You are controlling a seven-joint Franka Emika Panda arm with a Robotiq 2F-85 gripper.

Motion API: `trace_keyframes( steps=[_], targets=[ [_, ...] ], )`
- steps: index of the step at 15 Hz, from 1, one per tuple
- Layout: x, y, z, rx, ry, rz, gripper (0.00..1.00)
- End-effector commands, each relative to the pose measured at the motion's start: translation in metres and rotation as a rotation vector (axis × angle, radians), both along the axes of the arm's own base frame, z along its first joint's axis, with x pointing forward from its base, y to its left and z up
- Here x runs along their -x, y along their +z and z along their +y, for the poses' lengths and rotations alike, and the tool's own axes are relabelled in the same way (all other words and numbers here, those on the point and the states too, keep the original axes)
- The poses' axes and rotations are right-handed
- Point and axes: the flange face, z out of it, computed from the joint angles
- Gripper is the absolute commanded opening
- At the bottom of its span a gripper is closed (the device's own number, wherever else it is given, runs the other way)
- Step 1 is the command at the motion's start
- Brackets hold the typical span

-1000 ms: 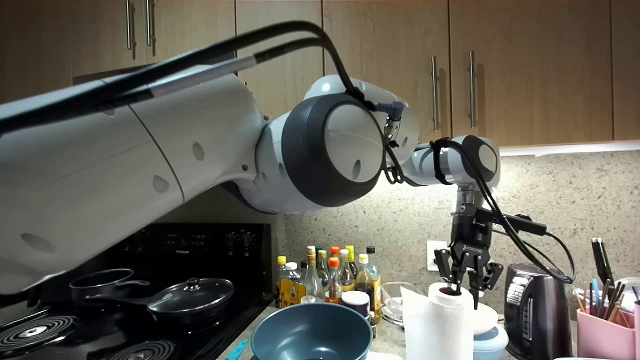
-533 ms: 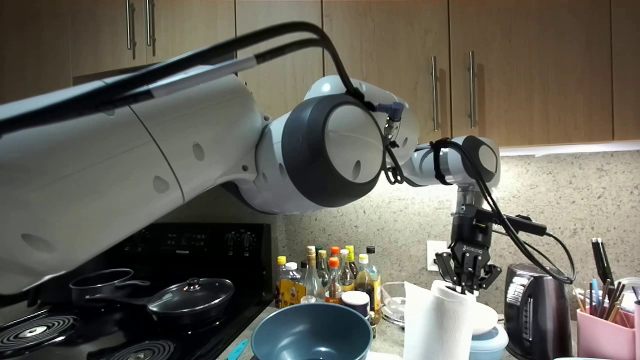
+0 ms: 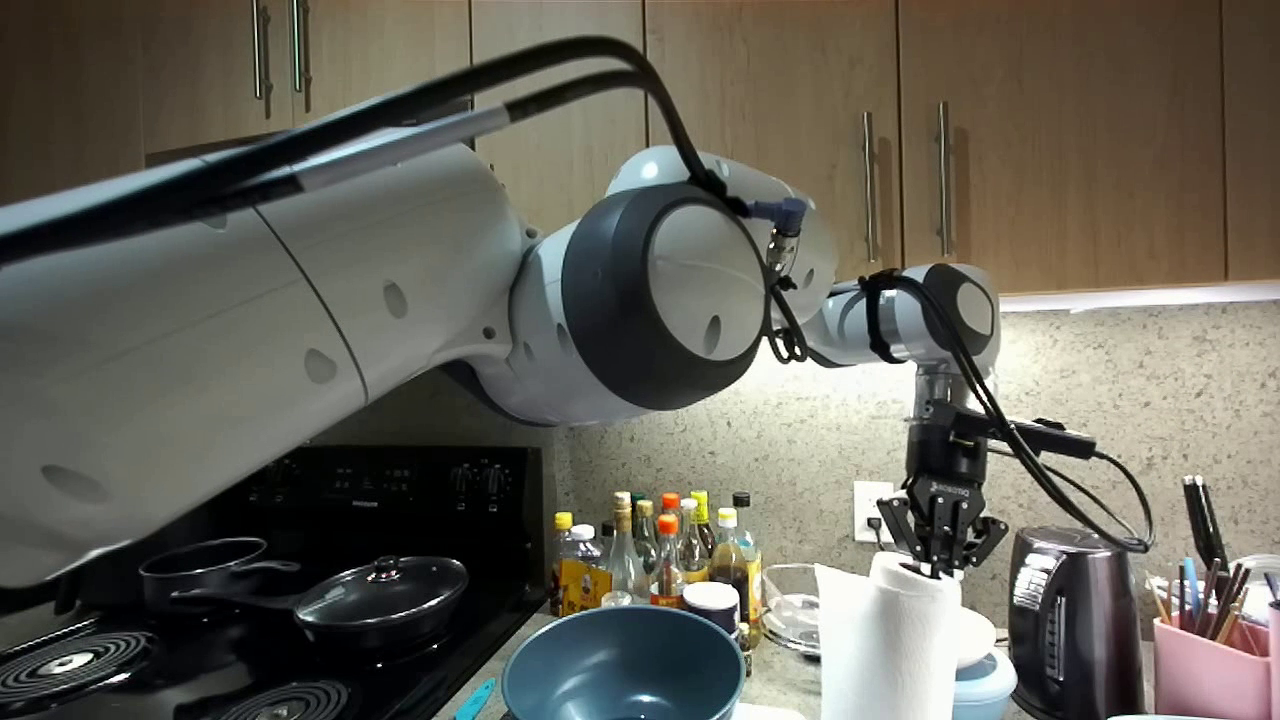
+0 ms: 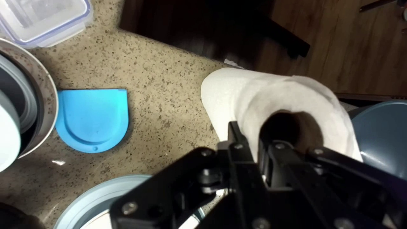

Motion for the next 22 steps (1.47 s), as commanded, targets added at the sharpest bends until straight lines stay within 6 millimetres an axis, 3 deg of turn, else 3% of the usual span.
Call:
trace_keyframes(
  steps=[1,8,22],
  targets=[
    [-0.004,0.037,-0.002,0.065,0.003,-0.057,0.03],
    [-0.005,0.082,0.008,0.104,-0.006,-0.097,0.03],
    [-0.006,0.127,0.039,0.152,-0.041,-0.1,0.03]
  ],
)
